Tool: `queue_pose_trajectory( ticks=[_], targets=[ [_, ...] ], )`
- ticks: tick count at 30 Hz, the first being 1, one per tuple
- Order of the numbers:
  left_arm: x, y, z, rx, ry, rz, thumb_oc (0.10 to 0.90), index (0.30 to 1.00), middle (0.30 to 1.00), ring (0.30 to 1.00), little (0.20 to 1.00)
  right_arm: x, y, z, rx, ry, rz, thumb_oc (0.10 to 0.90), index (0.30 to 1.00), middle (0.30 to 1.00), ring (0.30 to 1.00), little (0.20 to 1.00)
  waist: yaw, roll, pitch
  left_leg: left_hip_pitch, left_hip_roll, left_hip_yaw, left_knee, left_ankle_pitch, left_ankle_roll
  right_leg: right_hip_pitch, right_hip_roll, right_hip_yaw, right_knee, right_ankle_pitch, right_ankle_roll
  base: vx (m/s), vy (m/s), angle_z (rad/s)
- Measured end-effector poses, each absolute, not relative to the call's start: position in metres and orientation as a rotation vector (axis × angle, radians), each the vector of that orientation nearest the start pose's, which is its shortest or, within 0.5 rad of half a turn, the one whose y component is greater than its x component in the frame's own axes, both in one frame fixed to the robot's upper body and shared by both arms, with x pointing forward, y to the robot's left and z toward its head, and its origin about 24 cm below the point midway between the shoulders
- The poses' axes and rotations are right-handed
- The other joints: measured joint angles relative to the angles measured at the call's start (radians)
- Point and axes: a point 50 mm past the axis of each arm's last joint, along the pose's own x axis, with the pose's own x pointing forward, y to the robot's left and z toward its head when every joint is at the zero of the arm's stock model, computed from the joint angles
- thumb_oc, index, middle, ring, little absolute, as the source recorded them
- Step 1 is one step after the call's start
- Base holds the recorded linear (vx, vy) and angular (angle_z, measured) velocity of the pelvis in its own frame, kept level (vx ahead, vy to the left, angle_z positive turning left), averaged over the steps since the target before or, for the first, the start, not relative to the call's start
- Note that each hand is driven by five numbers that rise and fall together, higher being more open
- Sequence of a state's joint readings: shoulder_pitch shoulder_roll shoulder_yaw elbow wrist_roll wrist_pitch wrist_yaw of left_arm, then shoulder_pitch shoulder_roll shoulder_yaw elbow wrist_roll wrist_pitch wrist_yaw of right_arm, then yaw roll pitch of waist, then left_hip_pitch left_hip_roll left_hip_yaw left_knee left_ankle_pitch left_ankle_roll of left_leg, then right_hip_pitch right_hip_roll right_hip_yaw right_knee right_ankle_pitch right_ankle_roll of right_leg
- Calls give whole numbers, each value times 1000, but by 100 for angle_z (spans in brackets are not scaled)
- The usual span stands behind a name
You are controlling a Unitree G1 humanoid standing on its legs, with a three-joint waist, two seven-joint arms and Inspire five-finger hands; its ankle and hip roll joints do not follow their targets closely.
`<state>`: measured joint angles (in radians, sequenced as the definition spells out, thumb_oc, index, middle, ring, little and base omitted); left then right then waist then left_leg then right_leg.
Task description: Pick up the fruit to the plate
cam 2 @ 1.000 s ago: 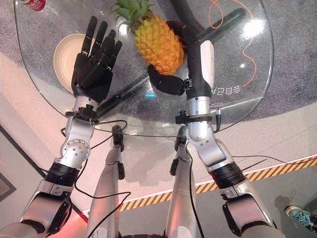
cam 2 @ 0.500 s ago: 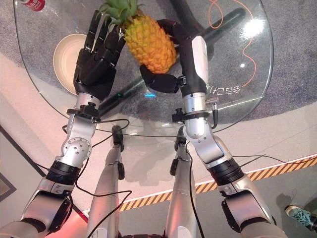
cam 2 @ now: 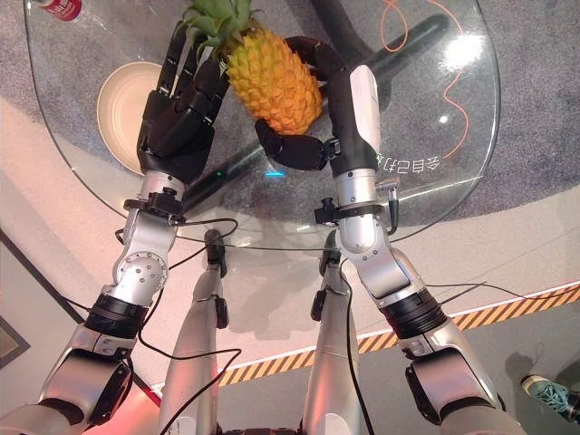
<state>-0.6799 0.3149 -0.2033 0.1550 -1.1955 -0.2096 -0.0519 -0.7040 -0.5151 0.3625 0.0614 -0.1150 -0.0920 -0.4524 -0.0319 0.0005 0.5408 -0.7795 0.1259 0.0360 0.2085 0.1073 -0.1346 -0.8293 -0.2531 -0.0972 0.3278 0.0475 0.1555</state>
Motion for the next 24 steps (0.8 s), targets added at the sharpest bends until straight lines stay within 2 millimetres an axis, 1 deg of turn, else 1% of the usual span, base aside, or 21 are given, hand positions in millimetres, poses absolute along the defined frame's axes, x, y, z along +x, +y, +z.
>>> queue_pose_trajectory(
  ticks=[9,17,24],
  targets=[
    [341,129,214,-847,-485,-417,800,900,900,900,900,326,-128,231,-566,-798,-58,100,300,300,300,200,2,0,0,0,0,1,-2,0,0,-2,0,0,0,0,0,0,0,0],
    [341,129,214,-901,-495,-369,800,900,900,900,900,327,-118,234,-595,-810,10,100,300,300,300,200,2,0,0,0,0,4,-4,0,0,-5,-1,0,0,0,0,0,0,0],
    [341,129,215,-933,-493,-362,800,900,900,900,900,327,-116,234,-604,-807,29,100,300,300,300,200,5,0,0,0,-1,7,-8,0,0,-9,-3,0,0,0,0,0,0,0]
  ],
)
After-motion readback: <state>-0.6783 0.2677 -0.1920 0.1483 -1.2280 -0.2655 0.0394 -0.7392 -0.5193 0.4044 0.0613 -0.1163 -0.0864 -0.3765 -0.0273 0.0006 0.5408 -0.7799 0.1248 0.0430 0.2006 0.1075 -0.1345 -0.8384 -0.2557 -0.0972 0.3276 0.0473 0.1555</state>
